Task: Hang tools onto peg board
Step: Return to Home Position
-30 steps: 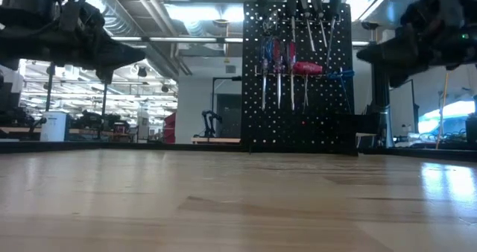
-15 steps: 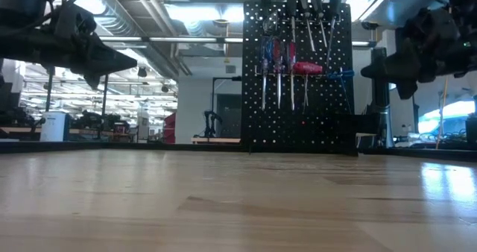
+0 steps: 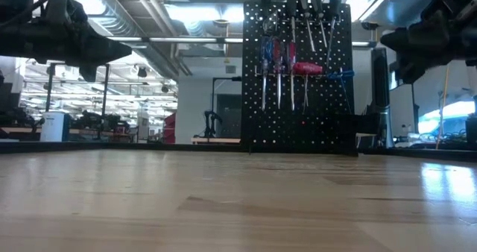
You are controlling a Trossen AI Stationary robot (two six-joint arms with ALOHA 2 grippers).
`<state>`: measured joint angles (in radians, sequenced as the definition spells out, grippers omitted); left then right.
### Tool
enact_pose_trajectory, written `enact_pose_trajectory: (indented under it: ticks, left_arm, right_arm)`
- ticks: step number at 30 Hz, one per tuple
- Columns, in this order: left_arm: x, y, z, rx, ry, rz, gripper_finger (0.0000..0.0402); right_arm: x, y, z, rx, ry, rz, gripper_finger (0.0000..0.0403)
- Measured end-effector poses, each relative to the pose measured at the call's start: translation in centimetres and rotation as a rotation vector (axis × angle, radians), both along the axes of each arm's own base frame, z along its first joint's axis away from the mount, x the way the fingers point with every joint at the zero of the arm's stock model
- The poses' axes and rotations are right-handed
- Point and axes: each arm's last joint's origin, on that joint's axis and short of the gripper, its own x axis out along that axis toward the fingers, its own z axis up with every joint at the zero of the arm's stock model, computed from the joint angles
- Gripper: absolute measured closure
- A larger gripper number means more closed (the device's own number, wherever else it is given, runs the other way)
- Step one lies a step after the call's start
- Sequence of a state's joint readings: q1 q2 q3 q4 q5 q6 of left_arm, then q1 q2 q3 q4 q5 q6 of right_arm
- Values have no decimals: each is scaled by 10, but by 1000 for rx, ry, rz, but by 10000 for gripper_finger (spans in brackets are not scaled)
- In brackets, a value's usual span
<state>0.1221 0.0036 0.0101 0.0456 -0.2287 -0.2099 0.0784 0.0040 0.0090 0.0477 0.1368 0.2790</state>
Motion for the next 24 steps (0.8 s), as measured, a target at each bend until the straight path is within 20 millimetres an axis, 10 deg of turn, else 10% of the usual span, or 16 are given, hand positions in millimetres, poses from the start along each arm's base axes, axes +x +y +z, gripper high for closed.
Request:
enact_pose_trajectory:
  ticks: [24]
  left_arm:
    - [-1,3,1,47,10,131,398]
  right_arm:
    - [1,2,-1,-22,15,58,393]
